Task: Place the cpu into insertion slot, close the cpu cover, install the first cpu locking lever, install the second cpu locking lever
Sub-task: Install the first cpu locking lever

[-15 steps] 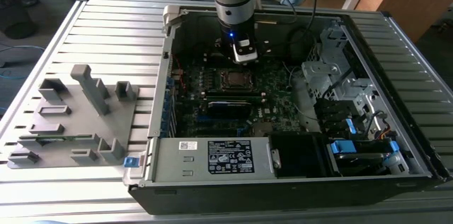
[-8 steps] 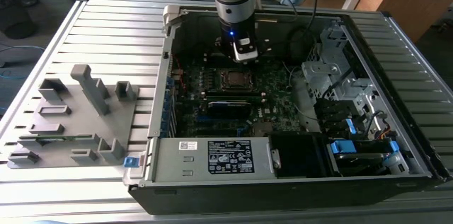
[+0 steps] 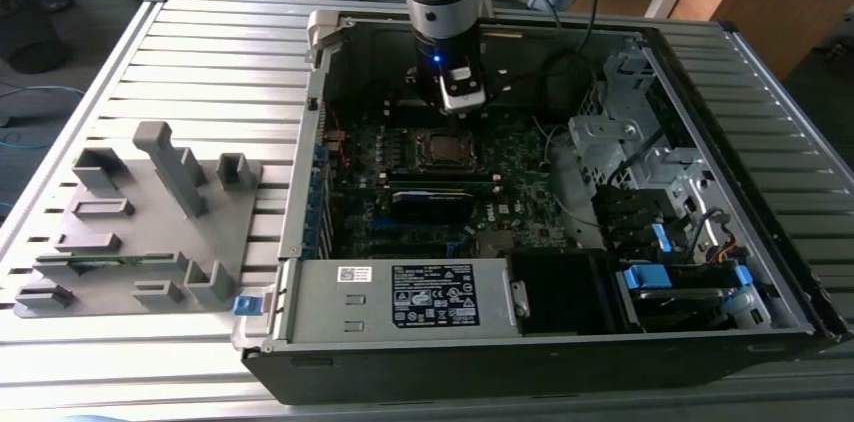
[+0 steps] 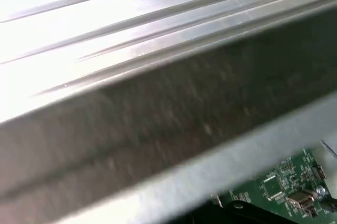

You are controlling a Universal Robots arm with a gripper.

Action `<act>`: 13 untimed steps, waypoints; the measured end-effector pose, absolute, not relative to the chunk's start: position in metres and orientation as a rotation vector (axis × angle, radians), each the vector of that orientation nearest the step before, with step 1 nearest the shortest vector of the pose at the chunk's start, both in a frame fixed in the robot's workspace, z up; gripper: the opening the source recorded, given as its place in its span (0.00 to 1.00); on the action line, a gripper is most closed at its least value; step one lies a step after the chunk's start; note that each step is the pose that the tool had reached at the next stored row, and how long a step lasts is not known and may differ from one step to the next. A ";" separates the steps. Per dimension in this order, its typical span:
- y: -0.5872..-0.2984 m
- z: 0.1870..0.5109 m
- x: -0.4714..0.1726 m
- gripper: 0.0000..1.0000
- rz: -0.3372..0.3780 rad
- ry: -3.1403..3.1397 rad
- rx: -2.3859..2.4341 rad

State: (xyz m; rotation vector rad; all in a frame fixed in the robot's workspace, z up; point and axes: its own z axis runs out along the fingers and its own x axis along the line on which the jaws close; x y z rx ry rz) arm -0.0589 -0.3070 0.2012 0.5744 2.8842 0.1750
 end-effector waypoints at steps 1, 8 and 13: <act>-0.306 0.201 -0.059 0.11 0.175 2.884 0.575; -0.304 0.201 -0.059 0.11 0.180 2.883 0.581; -0.302 0.201 -0.059 0.11 0.185 2.881 0.591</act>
